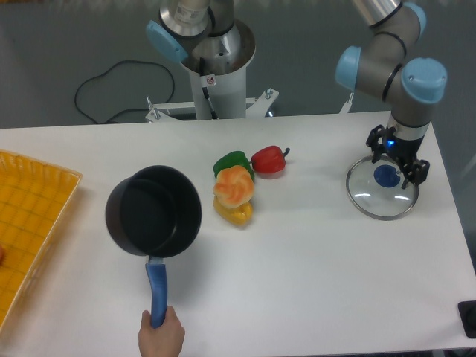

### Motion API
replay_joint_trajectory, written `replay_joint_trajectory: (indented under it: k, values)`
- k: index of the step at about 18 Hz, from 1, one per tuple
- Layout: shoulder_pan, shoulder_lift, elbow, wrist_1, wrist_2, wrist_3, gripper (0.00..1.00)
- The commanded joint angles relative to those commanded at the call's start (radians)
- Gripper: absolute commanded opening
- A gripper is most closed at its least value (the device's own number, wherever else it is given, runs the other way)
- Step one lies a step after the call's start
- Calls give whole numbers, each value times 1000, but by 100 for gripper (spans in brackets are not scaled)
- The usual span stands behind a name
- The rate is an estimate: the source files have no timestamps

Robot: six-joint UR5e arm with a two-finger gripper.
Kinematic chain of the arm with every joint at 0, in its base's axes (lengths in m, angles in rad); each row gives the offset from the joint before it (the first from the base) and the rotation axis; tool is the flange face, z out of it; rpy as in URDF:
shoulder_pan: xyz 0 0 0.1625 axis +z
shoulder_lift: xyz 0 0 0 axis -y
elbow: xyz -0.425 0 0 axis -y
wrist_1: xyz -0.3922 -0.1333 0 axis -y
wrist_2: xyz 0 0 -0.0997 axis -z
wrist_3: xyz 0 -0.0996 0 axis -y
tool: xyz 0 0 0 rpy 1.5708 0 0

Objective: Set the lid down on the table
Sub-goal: 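Open the gripper and release the glass lid on the table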

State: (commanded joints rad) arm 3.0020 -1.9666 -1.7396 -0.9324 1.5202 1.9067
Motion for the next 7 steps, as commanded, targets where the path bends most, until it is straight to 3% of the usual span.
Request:
replay_joint_trajectory:
  k: [3,7]
  values:
    - [-3,8,22,-63,0,-9,100]
    - [-5,38,22,-101,0,-12,100]
